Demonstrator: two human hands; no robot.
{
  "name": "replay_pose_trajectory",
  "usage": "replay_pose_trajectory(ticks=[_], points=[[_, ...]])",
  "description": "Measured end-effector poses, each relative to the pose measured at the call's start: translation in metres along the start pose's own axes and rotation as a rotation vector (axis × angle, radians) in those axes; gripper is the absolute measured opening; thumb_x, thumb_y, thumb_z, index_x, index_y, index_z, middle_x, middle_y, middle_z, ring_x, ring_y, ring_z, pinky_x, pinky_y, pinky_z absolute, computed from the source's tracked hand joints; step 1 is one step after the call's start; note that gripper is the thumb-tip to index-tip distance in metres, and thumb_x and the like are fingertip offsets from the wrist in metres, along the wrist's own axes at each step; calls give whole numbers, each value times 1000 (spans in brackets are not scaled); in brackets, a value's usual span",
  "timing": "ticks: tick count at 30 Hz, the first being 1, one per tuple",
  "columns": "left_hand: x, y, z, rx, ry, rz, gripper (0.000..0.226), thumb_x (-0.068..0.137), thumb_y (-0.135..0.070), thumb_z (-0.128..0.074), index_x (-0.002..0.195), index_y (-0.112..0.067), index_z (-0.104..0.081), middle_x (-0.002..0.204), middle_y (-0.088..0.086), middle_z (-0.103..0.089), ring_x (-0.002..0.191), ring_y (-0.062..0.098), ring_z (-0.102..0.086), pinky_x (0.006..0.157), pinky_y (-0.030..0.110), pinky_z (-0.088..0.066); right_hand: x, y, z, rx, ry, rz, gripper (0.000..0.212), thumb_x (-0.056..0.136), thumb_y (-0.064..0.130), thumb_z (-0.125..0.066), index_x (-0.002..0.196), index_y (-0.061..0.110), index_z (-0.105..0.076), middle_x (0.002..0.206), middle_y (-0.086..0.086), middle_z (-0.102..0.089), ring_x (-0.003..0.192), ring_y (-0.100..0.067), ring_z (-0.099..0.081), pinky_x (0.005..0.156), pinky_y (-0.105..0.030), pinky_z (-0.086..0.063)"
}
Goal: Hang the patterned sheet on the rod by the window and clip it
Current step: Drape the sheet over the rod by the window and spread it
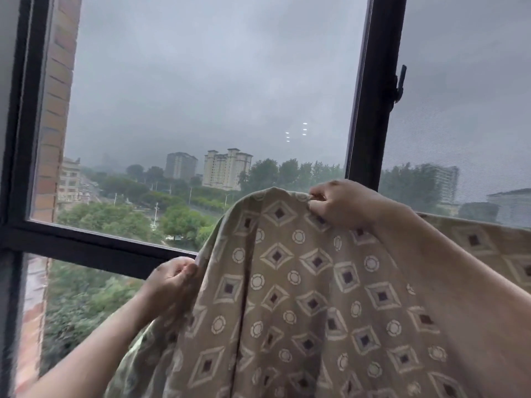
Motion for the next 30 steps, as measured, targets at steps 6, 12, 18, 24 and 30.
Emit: replay_pose_trajectory(ticks=[6, 12, 18, 24, 30], points=[[25, -49, -15, -52, -106, -117, 27, 84, -48, -60, 88, -24, -70, 74, -6, -70, 64, 2, -58, 63, 26, -47, 7, 3, -23, -109, -195, 31, 30, 99, 49, -36, 81, 30, -49, 85, 8, -56, 81, -20, -52, 71, -35, -35], [39, -50, 10, -74, -52, -78, 32, 88, -24, -69, 64, -5, -59, 53, -7, -51, 56, 13, -48, 52, 25, -38, 3, -14, -22, -83, -206, 17, 30, 97, 45, -41, 72, 29, -49, 73, 15, -54, 77, -20, -55, 68, -34, -35], [-17, 1, -21, 99, 201, 121, 47, 58, -56, -77, 86, -21, -62, 72, -8, -65, 65, 4, -57, 66, 31, -50, 3, -11, -26, -121, -233, 17, 31, 97, 51, -40, 78, 29, -50, 74, 15, -54, 78, -19, -56, 69, -34, -34], [-18, -2, -37, 169, 276, 128, 33, 62, -41, -74, 92, -29, -66, 84, -15, -72, 79, -2, -66, 72, 25, -55, 9, 2, -31, -152, -233, -6, 41, 95, 64, -34, 90, 28, -53, 82, 9, -54, 82, -20, -53, 74, -36, -36], [-91, 69, -55, 455, 679, 334, 23, 60, -32, -57, 80, -25, -65, 71, -16, -65, 68, -3, -57, 61, 22, -50, 5, -3, -35, -175, -243, -39, 33, 94, 62, -38, 85, 31, -46, 89, 7, -57, 85, -20, -52, 75, -36, -37]])
Point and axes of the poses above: each hand's wrist, its own x-axis towards the middle knuckle, its own z-axis out of the back of the hand, y = z × x, the point moved 2 cm from there along x, towards the middle knuckle
